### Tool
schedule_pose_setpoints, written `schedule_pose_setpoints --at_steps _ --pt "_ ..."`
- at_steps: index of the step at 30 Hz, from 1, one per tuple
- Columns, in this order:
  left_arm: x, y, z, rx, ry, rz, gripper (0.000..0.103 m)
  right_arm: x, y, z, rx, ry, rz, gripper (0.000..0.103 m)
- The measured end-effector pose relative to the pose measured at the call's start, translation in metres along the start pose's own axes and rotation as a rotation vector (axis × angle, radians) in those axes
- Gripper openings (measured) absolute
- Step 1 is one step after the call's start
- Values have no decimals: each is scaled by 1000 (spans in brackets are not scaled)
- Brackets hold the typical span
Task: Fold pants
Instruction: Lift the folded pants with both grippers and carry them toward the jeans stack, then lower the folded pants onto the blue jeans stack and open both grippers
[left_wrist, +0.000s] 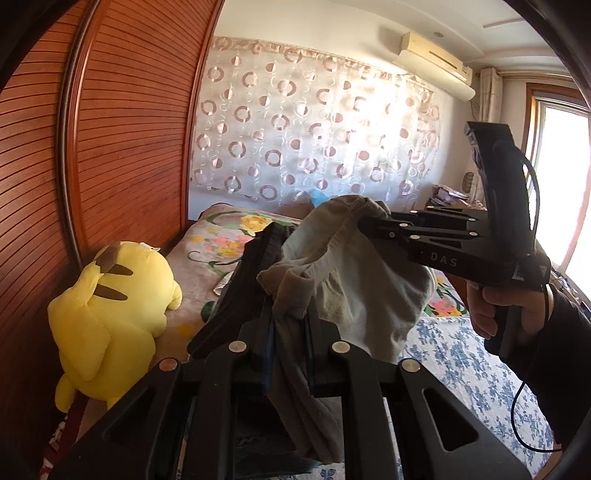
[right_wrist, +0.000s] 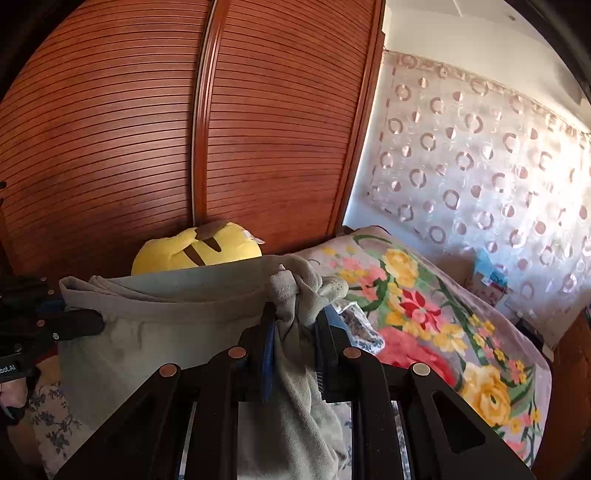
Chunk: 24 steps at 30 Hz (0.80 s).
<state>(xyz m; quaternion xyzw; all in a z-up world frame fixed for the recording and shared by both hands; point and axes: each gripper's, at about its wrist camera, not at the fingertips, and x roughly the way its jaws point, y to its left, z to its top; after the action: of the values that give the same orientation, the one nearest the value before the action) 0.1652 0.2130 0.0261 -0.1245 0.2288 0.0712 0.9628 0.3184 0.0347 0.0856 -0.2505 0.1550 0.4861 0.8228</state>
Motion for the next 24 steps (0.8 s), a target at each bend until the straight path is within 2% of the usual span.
schedule_pose_setpoints --at_steps 13,16,17,19,22,24 --pt "6 14 -3 -51 17 61 14 43 10 23 -58 3 32 18" --pt "11 16 -6 -68 33 71 14 59 11 26 -46 26 39 19" --pt "13 17 -7 -73 39 78 14 64 12 26 -40 38 41 26" --pt "16 21 -10 -91 53 78 14 67 9 26 -18 52 23 33" --pt "17 24 -14 -113 69 70 15 59 1 25 25 24 32 40" --pt "17 25 -16 -118 81 72 17 48 -5 23 52 9 31 41"
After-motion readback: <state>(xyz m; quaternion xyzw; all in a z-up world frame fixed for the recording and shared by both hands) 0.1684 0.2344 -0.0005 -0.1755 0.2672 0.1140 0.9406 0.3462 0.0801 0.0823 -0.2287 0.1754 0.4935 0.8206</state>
